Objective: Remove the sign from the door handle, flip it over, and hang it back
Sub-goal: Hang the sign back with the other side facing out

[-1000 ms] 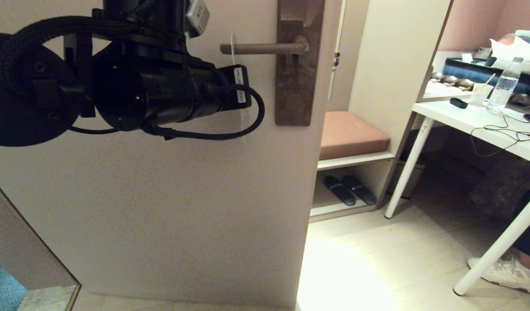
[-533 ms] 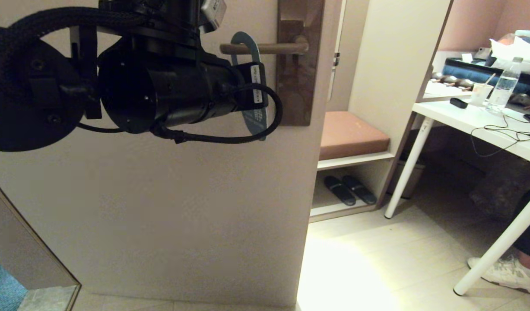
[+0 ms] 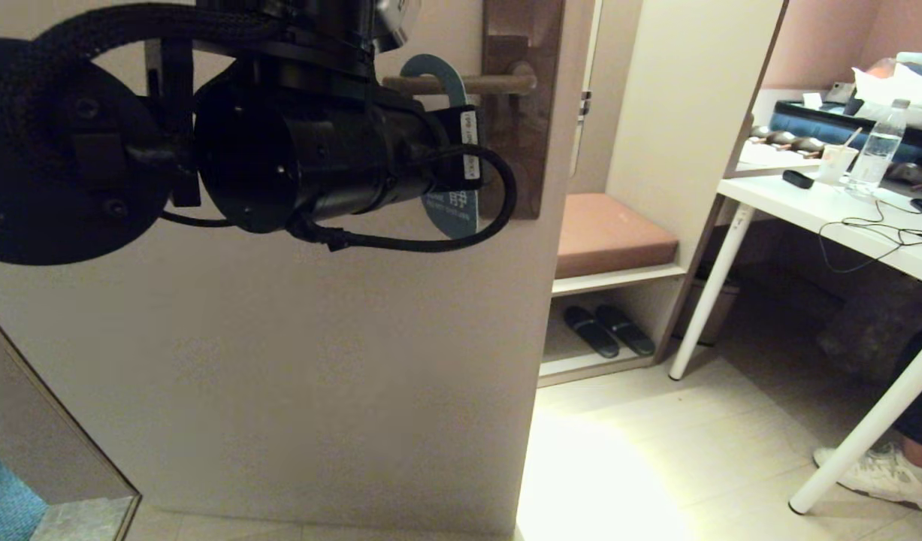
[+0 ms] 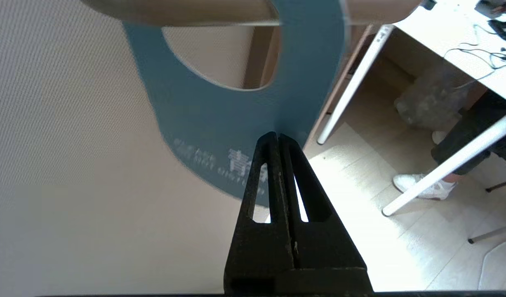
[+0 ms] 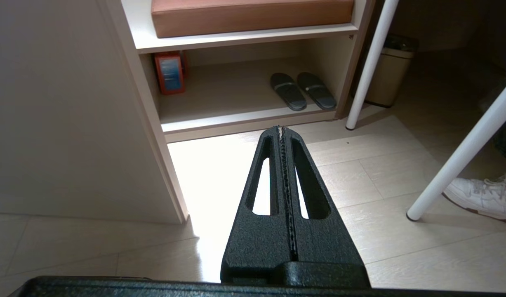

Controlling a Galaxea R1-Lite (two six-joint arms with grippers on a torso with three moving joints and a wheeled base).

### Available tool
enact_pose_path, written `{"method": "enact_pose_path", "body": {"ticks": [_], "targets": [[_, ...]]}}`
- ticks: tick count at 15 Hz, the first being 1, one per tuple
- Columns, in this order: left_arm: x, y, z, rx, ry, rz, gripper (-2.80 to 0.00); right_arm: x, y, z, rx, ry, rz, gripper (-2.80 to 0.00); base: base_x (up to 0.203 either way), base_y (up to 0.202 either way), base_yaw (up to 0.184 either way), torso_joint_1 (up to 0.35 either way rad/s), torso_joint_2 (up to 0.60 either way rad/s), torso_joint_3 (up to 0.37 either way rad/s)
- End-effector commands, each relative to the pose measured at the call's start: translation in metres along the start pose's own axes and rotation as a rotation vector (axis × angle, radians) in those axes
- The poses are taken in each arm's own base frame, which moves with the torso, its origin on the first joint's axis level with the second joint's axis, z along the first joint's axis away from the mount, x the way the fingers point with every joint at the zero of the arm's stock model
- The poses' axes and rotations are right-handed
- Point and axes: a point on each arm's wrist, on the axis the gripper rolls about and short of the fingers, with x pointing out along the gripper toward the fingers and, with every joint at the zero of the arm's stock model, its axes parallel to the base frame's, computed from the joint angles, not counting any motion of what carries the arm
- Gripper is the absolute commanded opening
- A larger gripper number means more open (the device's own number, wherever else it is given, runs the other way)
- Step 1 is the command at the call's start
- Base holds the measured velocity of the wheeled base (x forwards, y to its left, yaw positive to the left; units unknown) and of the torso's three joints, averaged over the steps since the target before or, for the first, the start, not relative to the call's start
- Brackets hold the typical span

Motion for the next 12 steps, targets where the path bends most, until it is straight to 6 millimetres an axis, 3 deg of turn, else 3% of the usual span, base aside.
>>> {"method": "enact_pose_path", "body": {"ticks": [1,12], "targets": [[0.004,-0.001,-0.004,0.003,0.01,0.008,-2.8,0.0,0.0,0.0,0.0,0.001,0.0,-2.8,0.0,0.0,0.0,0.0,0.0,0.0],[0.013,0.022,0.004,-0.009,-0.01,0.087,-2.8,0.0,0.0,0.0,0.0,0.001,0.0,-2.8,0.0,0.0,0.0,0.0,0.0,0.0]]}}
